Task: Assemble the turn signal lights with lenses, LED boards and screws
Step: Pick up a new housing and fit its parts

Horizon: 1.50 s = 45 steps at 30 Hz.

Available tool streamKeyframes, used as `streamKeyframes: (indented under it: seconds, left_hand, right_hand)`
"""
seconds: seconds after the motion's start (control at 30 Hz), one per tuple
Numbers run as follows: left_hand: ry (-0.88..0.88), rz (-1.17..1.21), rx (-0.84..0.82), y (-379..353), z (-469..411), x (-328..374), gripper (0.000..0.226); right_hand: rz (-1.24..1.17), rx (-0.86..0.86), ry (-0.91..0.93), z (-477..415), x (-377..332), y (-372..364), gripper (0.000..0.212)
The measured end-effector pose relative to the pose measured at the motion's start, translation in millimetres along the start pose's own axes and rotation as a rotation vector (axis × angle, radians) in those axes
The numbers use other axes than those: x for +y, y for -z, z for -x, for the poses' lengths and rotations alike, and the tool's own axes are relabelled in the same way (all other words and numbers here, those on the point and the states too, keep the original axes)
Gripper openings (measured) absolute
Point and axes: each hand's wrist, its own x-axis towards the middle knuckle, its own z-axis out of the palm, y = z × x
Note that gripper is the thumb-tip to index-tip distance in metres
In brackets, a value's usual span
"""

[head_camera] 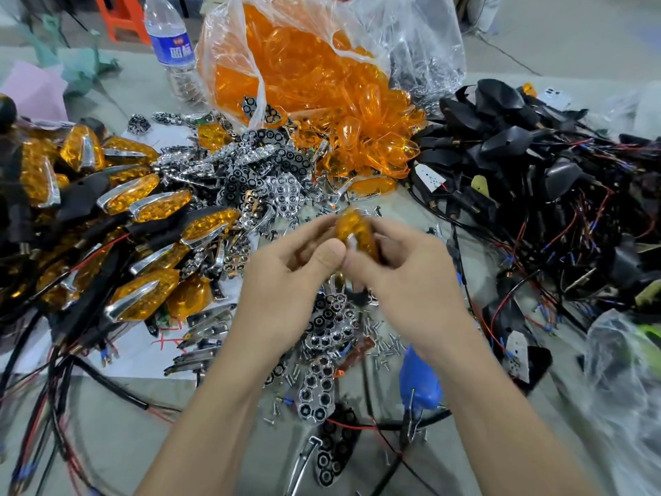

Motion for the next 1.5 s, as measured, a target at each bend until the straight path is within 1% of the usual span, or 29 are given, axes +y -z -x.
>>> streamKeyframes:
  seconds: [0.03,0.07,0.1,0.17,0.23,0.27,0.3,0.33,0.37,0.4,0.43,0.47,0.5,0.53,0.57,0.6,0.67,0.7,0.8,0.87,0.9,0.97,1.03,1.13,1.23,1.33,1.43,1.5]
  left_hand:
    - [0.04,0.004,-0.037,-5,3,2,0.055]
    - [0.063,-0.03,-0.064,-9,6,3,0.069]
    - [0.068,-0.105,-0.072,-13,8,4,0.077]
    - [0.063,-0.279,-0.013,-18,11,7,0.087]
    - [-0.003,-0.478,0.118,-17,16,14,0.092]
    - [-0.078,-0.563,0.182,-17,18,16,0.088]
    - [-0.172,-0.619,0.235,-17,20,17,0.077]
    - [-0.252,-0.639,0.276,-18,21,17,0.06]
    - [-0.285,-0.625,0.307,-20,22,18,0.048]
    - [-0.27,-0.592,0.323,-22,22,17,0.041]
    - [-0.213,-0.553,0.305,-23,20,15,0.04]
    - [-0.131,-0.488,0.238,-25,17,12,0.044]
    - [-0.042,-0.363,0.125,-26,13,9,0.048]
    - [0.029,-0.188,-0.009,-27,9,6,0.043]
    - [0.059,-0.026,-0.118,-29,5,4,0.034]
    - [0.068,0.084,-0.168,-31,1,3,0.026]
    - [0.059,0.17,-0.162,-31,-4,-2,0.026]
    - [0.054,0.183,-0.16,-30,-4,-4,0.028]
    - [0.08,0.234,-0.196,-27,-4,-6,0.036]
    - [0.129,0.311,-0.219,-25,-3,-5,0.041]
    - [0.161,0.364,-0.222,-25,-4,-6,0.046]
    - [0.225,0.479,-0.208,-28,-5,-6,0.051]
    - [0.24,0.555,-0.189,-34,-4,-5,0.046]
    - [0.189,0.63,-0.113,-45,4,-3,0.035]
    - [0.146,0.653,-0.062,-49,7,-3,0.032]
    - [0.113,0.683,-0.058,-49,7,-1,0.033]
    - [0.116,0.679,-0.067,-49,7,-3,0.031]
    - [0.139,0.678,-0.074,-48,7,-7,0.029]
  right_hand:
    - [-0.245,0.035,-0.069,-5,-2,1,0.011]
    - [-0.463,0.051,-0.139,-10,-3,2,0.011]
    - [-0.633,0.062,-0.188,-14,-2,4,0.016]
    - [-0.842,0.083,-0.246,-21,5,9,0.024]
    - [-0.962,0.063,-0.273,-23,11,14,0.022]
    - [-1.016,0.061,-0.282,-22,15,17,0.021]
    - [-1.062,0.061,-0.29,-22,19,19,0.022]
    - [-1.099,0.053,-0.297,-20,22,21,0.027]
    - [-1.125,0.035,-0.306,-19,25,22,0.035]
    - [-1.145,0.016,-0.317,-16,28,23,0.048]
    - [-1.16,-0.003,-0.324,-13,31,23,0.062]
    - [-1.174,-0.021,-0.328,-10,33,22,0.077]
    - [-1.188,-0.042,-0.327,-7,35,20,0.089]
    - [-1.197,-0.066,-0.318,-3,37,18,0.097]
    - [-1.199,-0.091,-0.306,0,39,14,0.096]
    - [-1.183,-0.105,-0.299,3,39,10,0.086]
    - [-1.077,-0.076,-0.305,7,43,3,0.057]
    - [-0.98,-0.051,-0.302,8,44,3,0.05]
    - [-0.654,-0.025,-0.234,10,42,10,0.043]
    - [-0.518,-0.068,-0.158,9,39,13,0.045]
    - [-0.496,-0.082,-0.135,9,38,13,0.047]
    - [-0.553,-0.09,-0.115,9,37,8,0.047]
    - [-0.638,-0.108,-0.102,10,36,1,0.048]
    - [-0.677,-0.093,-0.083,10,36,-6,0.055]
    - [-0.681,-0.101,-0.047,10,36,-8,0.055]
    - [-0.711,-0.102,-0.025,11,33,-8,0.055]
    - [-0.715,-0.088,-0.027,13,33,-11,0.052]
    - [-0.686,-0.075,-0.063,14,33,-13,0.052]
